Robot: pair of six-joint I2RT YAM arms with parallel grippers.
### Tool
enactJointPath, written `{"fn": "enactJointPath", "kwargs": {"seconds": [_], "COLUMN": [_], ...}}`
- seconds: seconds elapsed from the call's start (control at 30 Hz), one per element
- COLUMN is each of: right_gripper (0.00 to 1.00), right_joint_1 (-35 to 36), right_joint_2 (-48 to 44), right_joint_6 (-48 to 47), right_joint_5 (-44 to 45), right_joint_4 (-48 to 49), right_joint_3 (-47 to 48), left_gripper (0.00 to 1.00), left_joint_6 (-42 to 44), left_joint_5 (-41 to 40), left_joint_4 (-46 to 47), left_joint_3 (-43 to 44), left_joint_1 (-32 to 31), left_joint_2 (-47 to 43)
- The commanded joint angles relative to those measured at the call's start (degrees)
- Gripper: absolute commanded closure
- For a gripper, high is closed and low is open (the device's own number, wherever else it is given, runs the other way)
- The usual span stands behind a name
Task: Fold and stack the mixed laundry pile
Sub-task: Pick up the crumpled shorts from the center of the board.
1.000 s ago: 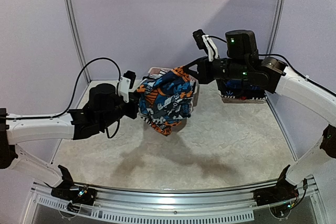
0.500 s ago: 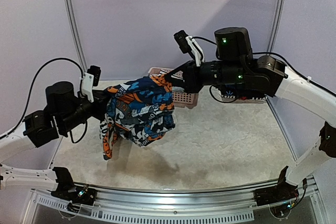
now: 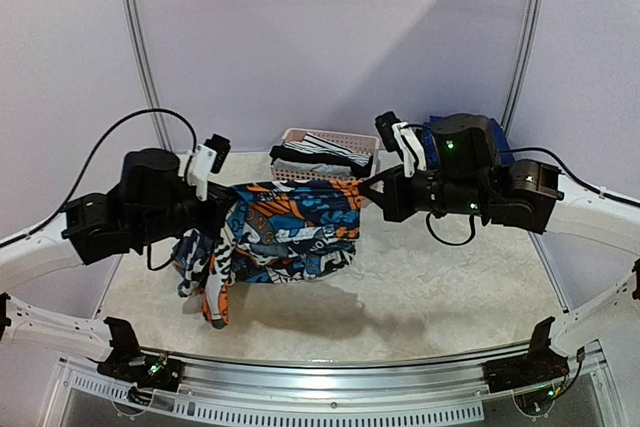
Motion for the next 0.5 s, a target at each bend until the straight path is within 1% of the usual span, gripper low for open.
{"fn": "enactJointPath", "kwargs": {"seconds": [0.0, 0.13, 0.23, 0.47], "right_gripper": [1.0, 1.0, 1.0, 1.0], "right_joint_1": [-6.2, -8.6, -9.3, -11.7], "right_joint_2": [-1.8, 0.4, 2.7, 7.3], "right_joint_6": [4.8, 6.0, 4.8, 3.2], "right_joint_5": [13.4, 11.4, 10.5, 13.1], "right_joint_4": [-4.8, -2.8, -1.9, -2.1], "right_joint_3": [-7.5, -11.3, -11.6, -11.0], "left_gripper": [1.0, 1.0, 1.0, 1.0], "left_joint_6": [-0.3, -1.2, -1.7, -1.4], "left_joint_5": [-5.9, -5.2, -3.7, 0.9], "left_joint_4": [-1.5, 0.1, 1.4, 2.5], "left_joint_3": [1.2, 1.6, 1.7, 0.9], "left_joint_1": [1.1, 1.3, 1.5, 1.5], "left_joint_2": [6.0, 13.4, 18.4, 23.5]}}
